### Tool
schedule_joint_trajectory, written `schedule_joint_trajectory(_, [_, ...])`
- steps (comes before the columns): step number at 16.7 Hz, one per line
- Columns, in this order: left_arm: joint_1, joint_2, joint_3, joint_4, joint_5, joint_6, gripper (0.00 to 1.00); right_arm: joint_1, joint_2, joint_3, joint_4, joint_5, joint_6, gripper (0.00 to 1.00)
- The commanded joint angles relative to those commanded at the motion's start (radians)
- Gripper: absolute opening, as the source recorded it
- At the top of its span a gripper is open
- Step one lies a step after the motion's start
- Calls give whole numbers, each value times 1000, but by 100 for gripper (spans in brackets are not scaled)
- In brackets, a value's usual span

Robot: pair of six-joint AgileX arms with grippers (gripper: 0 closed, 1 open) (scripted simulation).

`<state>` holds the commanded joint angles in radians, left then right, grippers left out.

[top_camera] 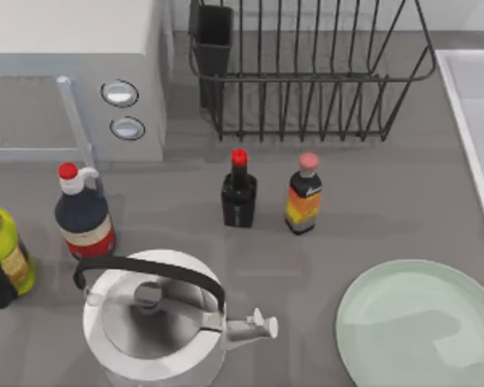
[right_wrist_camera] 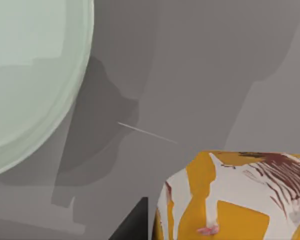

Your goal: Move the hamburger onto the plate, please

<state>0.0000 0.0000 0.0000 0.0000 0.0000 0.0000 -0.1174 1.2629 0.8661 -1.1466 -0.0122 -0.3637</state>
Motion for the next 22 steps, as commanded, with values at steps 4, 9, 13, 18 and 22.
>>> schedule_joint_trajectory(4, [0,0,0,0,0,0,100,20,15,9,-5,0,-60,0])
schedule_joint_trajectory(9, [0,0,0,0,0,0,100,114,73,46,-17,1,-355,0])
schedule_joint_trajectory(13, [0,0,0,0,0,0,100,225,135,84,-24,2,-697,0])
schedule_joint_trajectory(18, [0,0,0,0,0,0,100,382,209,126,-21,4,-1183,0])
schedule_joint_trajectory(22, [0,0,0,0,0,0,100,507,252,150,-5,5,-1563,0])
